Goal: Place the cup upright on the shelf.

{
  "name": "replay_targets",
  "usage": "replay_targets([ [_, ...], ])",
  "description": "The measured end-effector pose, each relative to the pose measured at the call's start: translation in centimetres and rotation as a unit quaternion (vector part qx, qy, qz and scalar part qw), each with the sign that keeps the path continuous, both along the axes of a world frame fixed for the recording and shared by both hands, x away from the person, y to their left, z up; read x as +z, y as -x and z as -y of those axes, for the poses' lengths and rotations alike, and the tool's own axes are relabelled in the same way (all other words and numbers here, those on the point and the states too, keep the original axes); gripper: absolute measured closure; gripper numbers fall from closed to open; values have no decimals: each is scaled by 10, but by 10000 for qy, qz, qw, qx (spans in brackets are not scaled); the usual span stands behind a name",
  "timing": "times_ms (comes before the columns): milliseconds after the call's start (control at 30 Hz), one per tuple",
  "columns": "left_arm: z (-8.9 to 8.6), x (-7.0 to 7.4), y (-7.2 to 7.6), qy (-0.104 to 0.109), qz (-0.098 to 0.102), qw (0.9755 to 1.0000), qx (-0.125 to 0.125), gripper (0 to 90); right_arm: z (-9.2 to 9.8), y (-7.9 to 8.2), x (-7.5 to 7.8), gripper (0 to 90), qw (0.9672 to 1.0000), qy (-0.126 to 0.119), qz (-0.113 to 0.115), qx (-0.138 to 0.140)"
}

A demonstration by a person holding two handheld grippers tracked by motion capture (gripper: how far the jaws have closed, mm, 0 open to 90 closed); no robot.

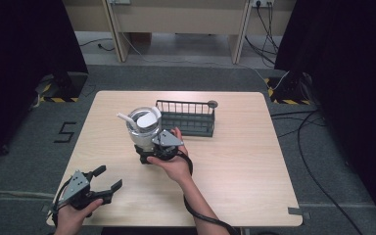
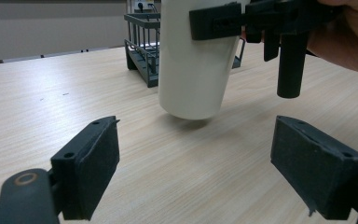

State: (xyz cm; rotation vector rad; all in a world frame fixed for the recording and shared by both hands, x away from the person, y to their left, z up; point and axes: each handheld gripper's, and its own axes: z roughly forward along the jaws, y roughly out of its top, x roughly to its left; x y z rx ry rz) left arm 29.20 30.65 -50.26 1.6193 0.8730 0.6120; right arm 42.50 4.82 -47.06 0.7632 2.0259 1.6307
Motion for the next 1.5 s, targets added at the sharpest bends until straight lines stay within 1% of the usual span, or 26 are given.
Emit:
replay_targets([
  [167,0,0,0,4,1,10000,5,148,4,-4,6,109,10000,-19,39,-69],
  [233,0,0,0,4,4,10000,4,148,5,-4,7,109,9999,-38,10,-100],
  [300,0,0,0,4,4,10000,5,148,7,-6,8,109,9999,-25,42,-131],
  [567,0,0,0,2,-2,10000,11,148,15,-9,13,109,9996,-26,35,-277],
  [633,0,0,0,3,-2,10000,9,148,17,-10,16,110,9995,-75,38,-313],
  [767,0,0,0,2,-4,10000,7,148,21,-11,18,110,9993,-78,41,-359],
  [833,0,0,0,2,-7,10000,6,148,22,-12,19,110,9992,-119,3,-388],
  [1167,0,0,0,1,-16,10000,3,148,32,-17,26,110,9986,-141,51,-515],
  [1233,0,0,0,2,-20,10000,3,148,34,-18,27,110,9984,-148,22,-553],
  [1367,0,0,0,12,-27,10000,1,148,39,-19,30,110,9981,-168,51,-588],
  [1433,0,0,0,22,-24,10000,-8,148,41,-20,31,110,9979,-175,28,-615],
  [1467,0,0,0,24,-25,10000,-10,147,43,-22,32,110,9981,-128,119,-598],
  [1500,0,0,0,24,-25,10000,-10,147,43,-22,32,110,9981,-128,119,-598],
])
